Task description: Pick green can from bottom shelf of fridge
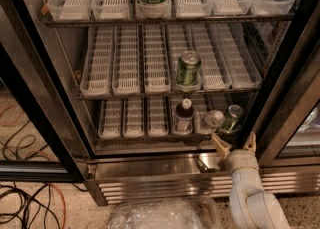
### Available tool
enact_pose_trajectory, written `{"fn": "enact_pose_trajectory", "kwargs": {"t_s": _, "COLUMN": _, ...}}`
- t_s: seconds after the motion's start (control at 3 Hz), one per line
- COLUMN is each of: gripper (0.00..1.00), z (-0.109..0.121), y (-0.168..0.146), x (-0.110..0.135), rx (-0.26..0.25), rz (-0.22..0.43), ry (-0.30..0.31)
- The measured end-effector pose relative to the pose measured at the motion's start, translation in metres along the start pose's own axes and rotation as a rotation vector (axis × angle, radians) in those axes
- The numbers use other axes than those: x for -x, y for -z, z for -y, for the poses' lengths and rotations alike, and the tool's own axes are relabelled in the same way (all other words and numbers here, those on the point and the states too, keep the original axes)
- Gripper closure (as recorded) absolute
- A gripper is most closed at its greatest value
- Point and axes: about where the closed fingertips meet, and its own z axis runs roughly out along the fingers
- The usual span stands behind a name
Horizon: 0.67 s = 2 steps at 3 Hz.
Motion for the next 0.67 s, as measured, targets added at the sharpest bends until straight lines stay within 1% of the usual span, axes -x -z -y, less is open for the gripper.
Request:
{"fn": "enact_pose_trajectory", "kwargs": {"t_s": 0.33, "gripper": 0.41, "z": 0.0000, "y": 0.0000, "x": 0.0000, "rx": 0.000, "rz": 0.000, "ry": 0.000}}
{"fn": "enact_pose_trajectory", "kwargs": {"t_s": 0.67, "gripper": 0.36, "z": 0.0000, "y": 0.0000, "x": 0.0000, "rx": 0.000, "rz": 0.000, "ry": 0.000}}
